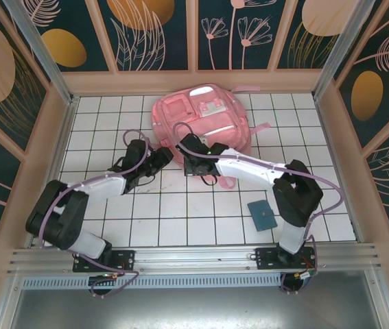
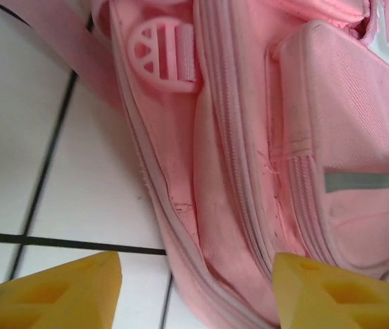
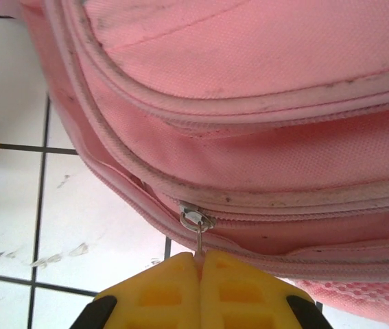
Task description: Pack books, pencil case, and school supplies into a backpack
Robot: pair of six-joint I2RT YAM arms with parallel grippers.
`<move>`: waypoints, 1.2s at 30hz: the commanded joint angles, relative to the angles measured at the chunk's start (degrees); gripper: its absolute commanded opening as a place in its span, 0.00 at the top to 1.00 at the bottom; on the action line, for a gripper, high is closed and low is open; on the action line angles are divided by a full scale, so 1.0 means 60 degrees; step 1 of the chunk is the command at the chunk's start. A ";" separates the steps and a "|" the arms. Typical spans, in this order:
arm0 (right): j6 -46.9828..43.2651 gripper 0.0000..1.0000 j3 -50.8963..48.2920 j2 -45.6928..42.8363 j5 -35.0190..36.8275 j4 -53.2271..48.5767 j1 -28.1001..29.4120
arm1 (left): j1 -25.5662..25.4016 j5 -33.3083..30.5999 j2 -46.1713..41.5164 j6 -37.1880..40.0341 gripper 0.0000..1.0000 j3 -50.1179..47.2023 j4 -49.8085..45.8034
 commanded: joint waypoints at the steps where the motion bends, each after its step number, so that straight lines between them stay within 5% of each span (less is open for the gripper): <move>1: -0.0539 1.00 -0.0095 -0.0662 -0.0384 0.0400 -0.0051 | 0.0023 0.0772 0.0527 -0.0721 0.48 0.0487 0.1142; 21: -0.0757 1.00 -0.0476 -0.0970 -0.0584 0.0687 -0.0199 | -0.0116 0.0810 0.2171 -0.1573 0.71 0.1333 0.1340; 27: -0.1166 1.00 -0.1257 -0.1377 0.0973 0.0362 -0.0198 | -0.0116 -0.0041 0.1976 -0.1364 0.92 0.1472 0.0815; 36: -0.1591 1.00 -0.2263 -0.2429 0.2935 -0.0225 -0.1345 | -0.0065 -0.0756 0.1720 -0.1131 1.00 0.1315 0.0529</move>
